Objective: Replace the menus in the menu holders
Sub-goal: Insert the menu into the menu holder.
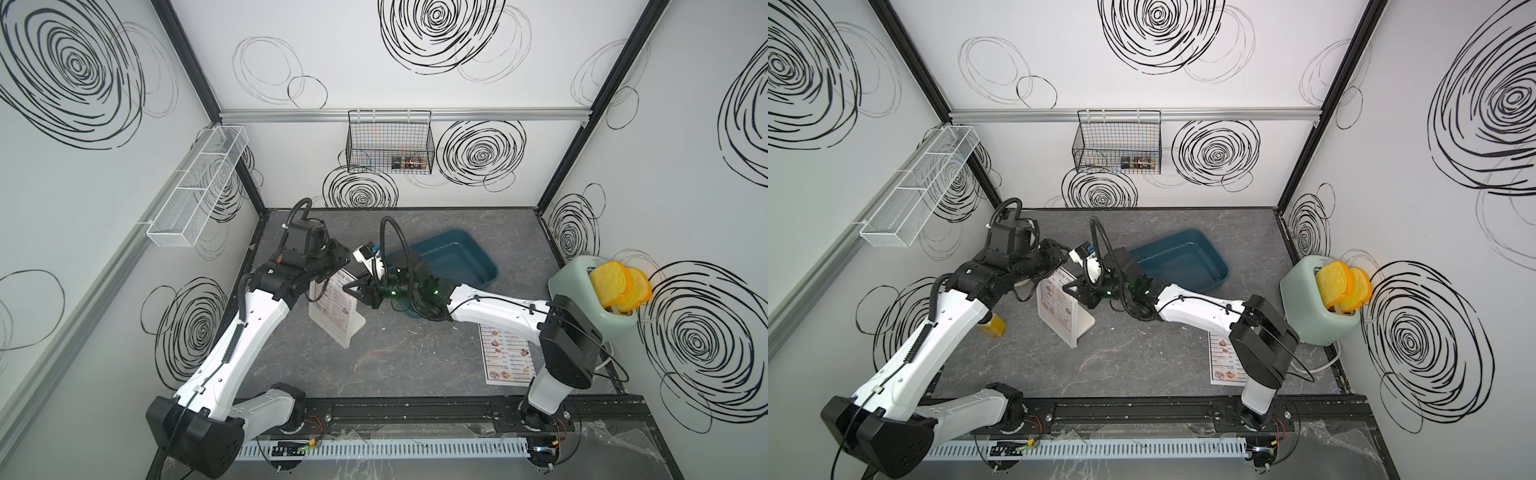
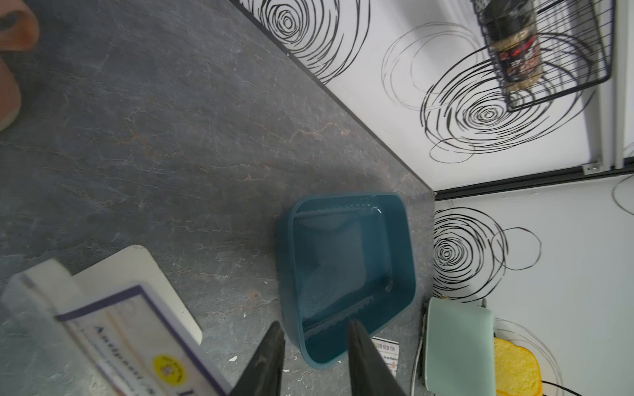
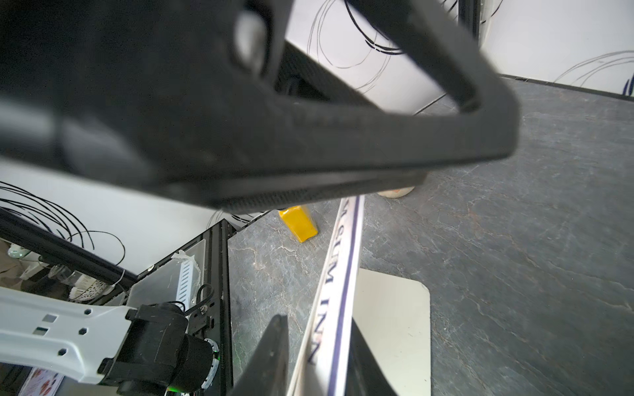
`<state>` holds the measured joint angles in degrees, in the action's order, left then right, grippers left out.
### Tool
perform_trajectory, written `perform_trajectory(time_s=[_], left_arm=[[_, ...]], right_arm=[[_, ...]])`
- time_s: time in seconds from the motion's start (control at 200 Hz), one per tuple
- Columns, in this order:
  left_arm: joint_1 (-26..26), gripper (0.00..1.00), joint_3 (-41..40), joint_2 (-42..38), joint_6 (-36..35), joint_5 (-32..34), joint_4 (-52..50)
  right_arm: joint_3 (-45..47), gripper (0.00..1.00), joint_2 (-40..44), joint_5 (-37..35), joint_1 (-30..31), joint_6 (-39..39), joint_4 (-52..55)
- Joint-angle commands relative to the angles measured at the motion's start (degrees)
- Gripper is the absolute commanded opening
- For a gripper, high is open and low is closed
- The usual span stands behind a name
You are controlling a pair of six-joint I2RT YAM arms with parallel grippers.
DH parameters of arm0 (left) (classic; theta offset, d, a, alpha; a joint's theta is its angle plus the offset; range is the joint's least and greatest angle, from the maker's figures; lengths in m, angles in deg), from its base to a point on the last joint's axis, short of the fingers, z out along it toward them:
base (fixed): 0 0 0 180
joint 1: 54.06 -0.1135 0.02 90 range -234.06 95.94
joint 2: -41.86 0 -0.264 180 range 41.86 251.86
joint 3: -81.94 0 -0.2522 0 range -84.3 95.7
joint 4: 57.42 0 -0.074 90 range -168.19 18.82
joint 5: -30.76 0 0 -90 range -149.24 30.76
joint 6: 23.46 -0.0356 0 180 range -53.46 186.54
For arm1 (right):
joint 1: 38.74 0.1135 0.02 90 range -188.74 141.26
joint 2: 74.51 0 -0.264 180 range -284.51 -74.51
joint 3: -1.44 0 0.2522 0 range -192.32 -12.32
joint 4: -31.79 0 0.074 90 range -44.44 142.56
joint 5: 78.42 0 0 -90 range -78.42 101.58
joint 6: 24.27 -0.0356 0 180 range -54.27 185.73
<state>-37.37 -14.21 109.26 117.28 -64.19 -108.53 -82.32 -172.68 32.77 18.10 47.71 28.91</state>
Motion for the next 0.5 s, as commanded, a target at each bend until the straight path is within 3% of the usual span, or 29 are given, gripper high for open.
perform_trajectory(time_s=[0.0, 0.275, 0.495], left_arm=[[-0.52, 0.37, 1.60, -0.23, -2.20, 2.79, -4.50], [-0.45, 0.37, 0.47, -0.94, -2.55, 3.71, -5.62], [-0.40, 0.37, -2.55, -1.48, -2.84, 3.60, -4.89]], right_arm=[[-0.93, 0.29, 2.05, -0.99, 0.58, 2.76, 1.38], [-0.56, 0.32, 2.97, -1.68, 1.11, 3.68, 2.01], [0.81, 0.50, 5.74, -2.07, 0.85, 3.11, 1.81]])
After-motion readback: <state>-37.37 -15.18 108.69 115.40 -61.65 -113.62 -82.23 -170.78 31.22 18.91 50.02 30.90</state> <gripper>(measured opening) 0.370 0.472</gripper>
